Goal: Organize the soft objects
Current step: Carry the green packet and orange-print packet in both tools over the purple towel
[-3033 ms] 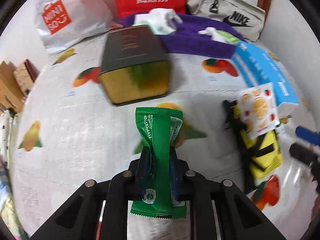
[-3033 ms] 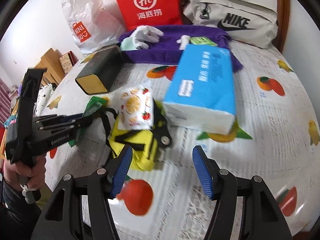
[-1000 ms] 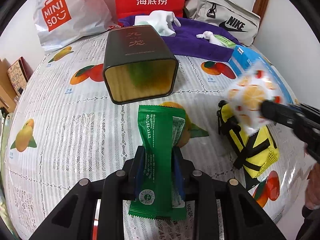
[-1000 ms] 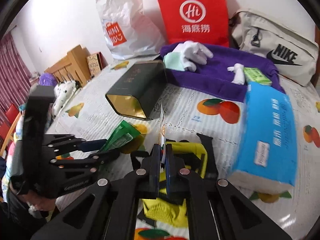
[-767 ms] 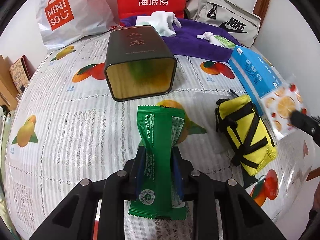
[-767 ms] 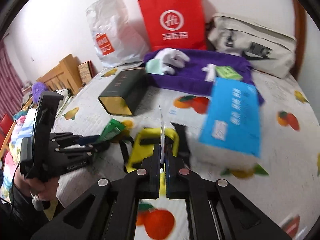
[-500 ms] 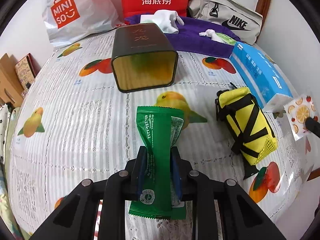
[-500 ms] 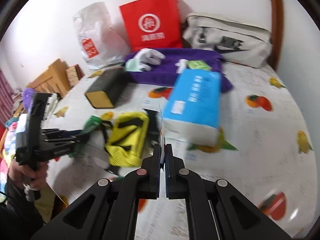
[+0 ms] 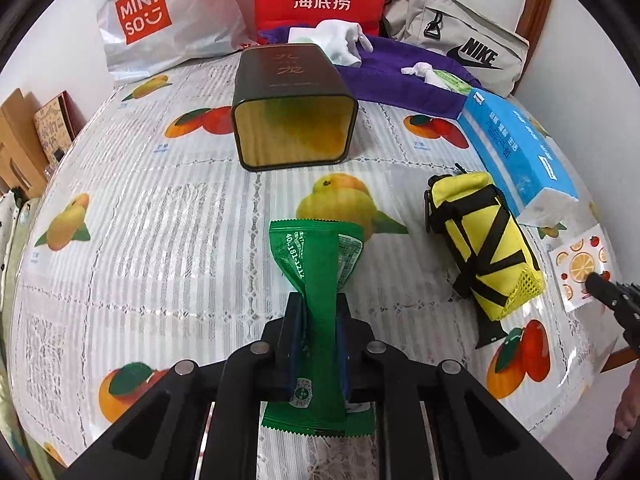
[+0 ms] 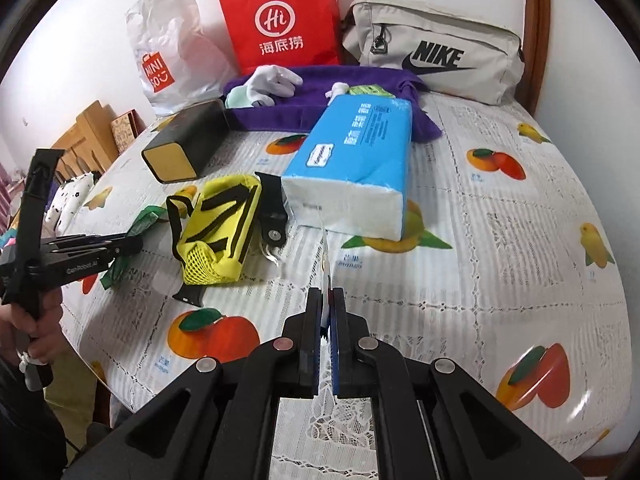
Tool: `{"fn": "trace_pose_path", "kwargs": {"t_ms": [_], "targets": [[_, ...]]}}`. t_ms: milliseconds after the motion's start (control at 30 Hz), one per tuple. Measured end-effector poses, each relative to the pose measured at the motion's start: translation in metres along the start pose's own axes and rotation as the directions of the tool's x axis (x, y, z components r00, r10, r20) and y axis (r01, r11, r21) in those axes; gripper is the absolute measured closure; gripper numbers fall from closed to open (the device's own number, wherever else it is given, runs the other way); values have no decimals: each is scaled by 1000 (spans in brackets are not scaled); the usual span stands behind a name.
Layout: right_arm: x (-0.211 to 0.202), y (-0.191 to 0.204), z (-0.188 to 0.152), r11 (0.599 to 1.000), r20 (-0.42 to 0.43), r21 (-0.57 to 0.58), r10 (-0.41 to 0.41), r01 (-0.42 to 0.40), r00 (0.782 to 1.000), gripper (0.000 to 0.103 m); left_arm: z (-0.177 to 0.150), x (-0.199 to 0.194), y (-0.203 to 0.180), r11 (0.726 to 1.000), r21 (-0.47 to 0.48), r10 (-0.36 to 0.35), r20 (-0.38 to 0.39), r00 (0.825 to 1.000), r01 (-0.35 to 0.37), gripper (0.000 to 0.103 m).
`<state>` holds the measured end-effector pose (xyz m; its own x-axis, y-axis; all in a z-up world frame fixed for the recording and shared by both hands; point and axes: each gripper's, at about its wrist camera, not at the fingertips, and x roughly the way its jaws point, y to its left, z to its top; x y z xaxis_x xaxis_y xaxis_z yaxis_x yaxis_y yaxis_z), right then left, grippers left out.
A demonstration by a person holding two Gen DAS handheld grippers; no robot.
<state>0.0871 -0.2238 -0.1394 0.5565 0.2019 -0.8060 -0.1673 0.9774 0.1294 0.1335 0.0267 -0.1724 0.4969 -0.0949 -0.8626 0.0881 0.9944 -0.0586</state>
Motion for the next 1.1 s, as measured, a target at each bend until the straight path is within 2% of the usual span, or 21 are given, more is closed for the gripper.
{"fn": "trace_pose_path", "kwargs": {"t_ms": [367,567,733,867,1100], "targets": [[2,-3,4,1000,-5,10,10,-10,1000,99,9,-20,2,1000,-1,19,-14,1000,-19,89],[4,-5,11,1000,3,-1,25,-25,1000,99,23,-32,3,1000,-11,-13,-54,998,12,89],[8,-7,12,1000,2,15,22,-22,1000,99,30,-40,-3,1000,24,-12,-19,1000,12,88],[9,-5,12,999,-19,29,18,-18,1000,99,32,-33,0,999,4,-45,-31,998,45,88],[1,0,19,1000,-44,29,12,-10,999,99,50,-45,15,999,-33,-26,1,1000,26,88]]}}
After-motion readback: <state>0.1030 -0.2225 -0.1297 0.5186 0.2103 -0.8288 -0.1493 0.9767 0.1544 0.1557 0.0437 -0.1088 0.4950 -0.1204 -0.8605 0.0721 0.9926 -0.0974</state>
